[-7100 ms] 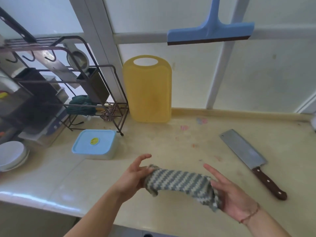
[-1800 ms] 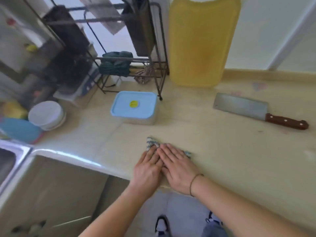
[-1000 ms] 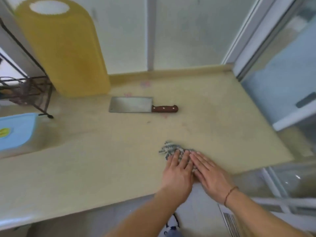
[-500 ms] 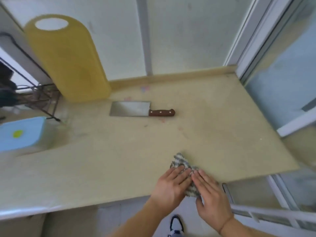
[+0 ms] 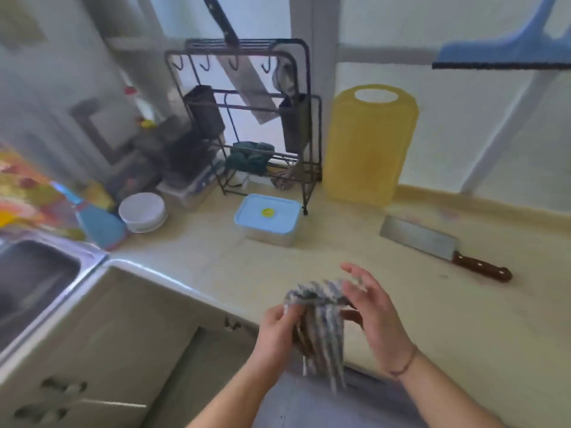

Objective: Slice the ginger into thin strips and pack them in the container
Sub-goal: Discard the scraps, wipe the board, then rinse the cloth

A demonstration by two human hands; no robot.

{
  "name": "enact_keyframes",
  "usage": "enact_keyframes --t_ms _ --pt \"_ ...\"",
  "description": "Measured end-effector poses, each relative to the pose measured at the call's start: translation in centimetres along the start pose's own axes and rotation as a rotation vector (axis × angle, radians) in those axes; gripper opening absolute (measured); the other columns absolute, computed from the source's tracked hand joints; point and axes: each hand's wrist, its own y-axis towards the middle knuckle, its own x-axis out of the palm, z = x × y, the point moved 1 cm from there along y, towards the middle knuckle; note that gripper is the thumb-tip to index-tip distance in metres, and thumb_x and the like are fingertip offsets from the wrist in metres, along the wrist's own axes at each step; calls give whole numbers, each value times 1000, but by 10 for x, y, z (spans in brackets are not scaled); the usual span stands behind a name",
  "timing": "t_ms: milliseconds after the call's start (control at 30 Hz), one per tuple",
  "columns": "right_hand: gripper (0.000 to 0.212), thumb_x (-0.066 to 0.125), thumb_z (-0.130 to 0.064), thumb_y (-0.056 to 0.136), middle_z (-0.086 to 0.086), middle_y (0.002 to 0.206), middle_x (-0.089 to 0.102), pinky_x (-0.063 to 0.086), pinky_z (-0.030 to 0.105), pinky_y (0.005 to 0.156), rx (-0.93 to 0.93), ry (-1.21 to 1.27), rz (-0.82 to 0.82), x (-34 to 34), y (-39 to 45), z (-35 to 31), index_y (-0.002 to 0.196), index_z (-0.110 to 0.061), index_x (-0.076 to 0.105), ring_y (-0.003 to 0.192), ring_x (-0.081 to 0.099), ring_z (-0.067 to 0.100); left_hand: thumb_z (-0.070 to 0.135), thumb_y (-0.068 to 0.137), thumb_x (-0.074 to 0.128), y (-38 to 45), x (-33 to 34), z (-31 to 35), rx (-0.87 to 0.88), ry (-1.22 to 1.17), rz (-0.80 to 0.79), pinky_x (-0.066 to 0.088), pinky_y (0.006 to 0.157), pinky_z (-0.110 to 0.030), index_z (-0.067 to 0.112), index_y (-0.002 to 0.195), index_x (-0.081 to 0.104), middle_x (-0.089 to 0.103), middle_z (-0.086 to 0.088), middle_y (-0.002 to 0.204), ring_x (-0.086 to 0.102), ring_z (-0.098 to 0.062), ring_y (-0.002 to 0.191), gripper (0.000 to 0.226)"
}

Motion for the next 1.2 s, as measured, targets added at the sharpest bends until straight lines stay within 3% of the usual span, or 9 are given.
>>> enact_keyframes --t_ms 100,233,400,600,767,900,1000,1100,1200 --pt "71 66 -71 69 10 94 70 55 34 67 310 139 -60 64 21 -5 114 -15 65 79 67 20 36 90 66 -1 -44 25 -173 -356 -29 54 86 -44 -3 112 69 71 -27 107 71 -37 93 44" --pt "40 68 -30 78 26 94 72 55 45 83 486 38 -147 142 27 15 96 5 73 82 70 35 16 73 82 -11 -114 38 -95 -339 -73 56 88 -50 -7 119 62 67 -33 111 67 -42 98 55" --pt "26 65 -15 88 22 87 71 54 33 69 286 -30 -144 214 45 25 93 10 67 77 64 27 16 96 57 -24 -194 34 -169 -478 90 55 92 -46 -6 120 64 69 -28 114 69 -39 103 33" --pt "28 59 -6 94 -4 56 67 45 16 53 100 -378 -309 290 60 32 67 -7 67 52 57 1 48 95 48 -45 -253 30 -239 -925 55 48 98 -47 -5 127 64 64 -28 124 68 -38 106 64" --pt "17 53 0 96 13 87 75 59 33 72 216 -260 -525 348 87 28 100 -6 68 77 71 23 -2 85 65 -57 -315 30 8 -697 175 58 84 -42 -2 129 59 65 -28 123 69 -37 104 45" --pt "13 75 -2 67 11 74 71 55 22 57 254 -68 -866 389 104 0 78 -11 76 60 66 14 4 70 78 -86 -375 52 264 -624 329 60 79 -40 1 101 76 73 -21 100 73 -30 87 32" --pt "20 54 -15 70 5 66 65 45 18 60 124 -212 -1070 427 119 -2 60 -7 70 61 58 10 10 64 77 -107 -410 59 265 -581 358 57 69 -33 1 88 75 69 -18 81 68 -26 71 26" --pt "29 61 -28 84 -3 57 54 39 16 54 -35 -346 -1228 473 117 7 59 -14 60 55 48 5 31 68 73 -124 -430 52 236 -576 462 52 73 -35 3 89 75 66 -18 91 63 -28 82 35" --pt "18 73 -7 83 -8 64 56 40 12 59 -184 -385 -1310 510 105 28 73 -13 58 61 48 1 23 71 81 -142 -442 37 326 -523 664 56 73 -36 10 93 71 62 -18 96 61 -29 85 28"
